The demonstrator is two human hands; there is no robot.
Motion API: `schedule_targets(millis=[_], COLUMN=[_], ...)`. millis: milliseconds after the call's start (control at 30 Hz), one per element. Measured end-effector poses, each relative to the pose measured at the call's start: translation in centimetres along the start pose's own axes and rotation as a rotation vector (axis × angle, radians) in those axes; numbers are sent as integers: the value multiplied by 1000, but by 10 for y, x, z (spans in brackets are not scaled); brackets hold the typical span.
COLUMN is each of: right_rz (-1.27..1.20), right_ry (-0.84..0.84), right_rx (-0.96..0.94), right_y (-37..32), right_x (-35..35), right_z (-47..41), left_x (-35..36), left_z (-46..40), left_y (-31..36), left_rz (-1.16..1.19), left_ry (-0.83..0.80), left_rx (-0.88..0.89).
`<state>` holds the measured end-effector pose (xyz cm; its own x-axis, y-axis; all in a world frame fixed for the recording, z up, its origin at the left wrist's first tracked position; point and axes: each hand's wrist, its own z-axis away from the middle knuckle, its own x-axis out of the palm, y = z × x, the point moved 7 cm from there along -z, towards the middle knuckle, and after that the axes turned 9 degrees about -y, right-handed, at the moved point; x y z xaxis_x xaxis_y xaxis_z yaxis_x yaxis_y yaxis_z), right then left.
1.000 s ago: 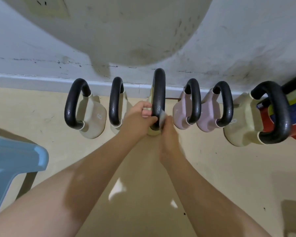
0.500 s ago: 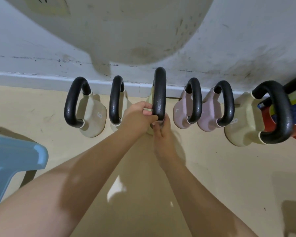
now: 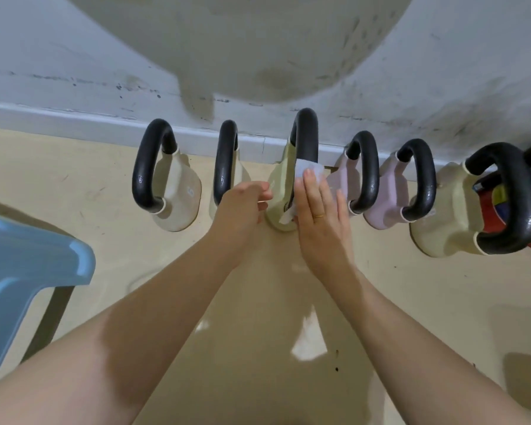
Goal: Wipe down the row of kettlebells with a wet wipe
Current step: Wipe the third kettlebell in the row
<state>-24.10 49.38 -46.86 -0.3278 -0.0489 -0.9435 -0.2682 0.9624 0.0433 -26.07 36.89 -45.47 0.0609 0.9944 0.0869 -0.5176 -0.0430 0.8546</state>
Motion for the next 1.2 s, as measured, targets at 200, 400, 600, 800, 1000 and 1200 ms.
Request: schedule_targets(millis=[200,400,600,800,1000,1200], right_rz=[742,745,643,420,108,-374], right_ry=[-300,-155,-94,-49,19,-76], right_rx=[-524,-657,-527,-474,-249,43], right_y=[-12,-19,-30,-17,-5,-10], right_x=[29,11,15,3,-17,5], right_z=[-2,-20,-11,5,-9,-6], left_x=[6,-17,-21,-14,-11,9], left_z=[16,5,9,16,15,11], left_y=[-9,-29,-28,-35,-40,-24], left_rz=[-578,-204,-260,-287,-334,-667], left_ry=[-68,-8,-104,-201,-203,-312], left_rx=[140,-14,8,-69,-98,-55])
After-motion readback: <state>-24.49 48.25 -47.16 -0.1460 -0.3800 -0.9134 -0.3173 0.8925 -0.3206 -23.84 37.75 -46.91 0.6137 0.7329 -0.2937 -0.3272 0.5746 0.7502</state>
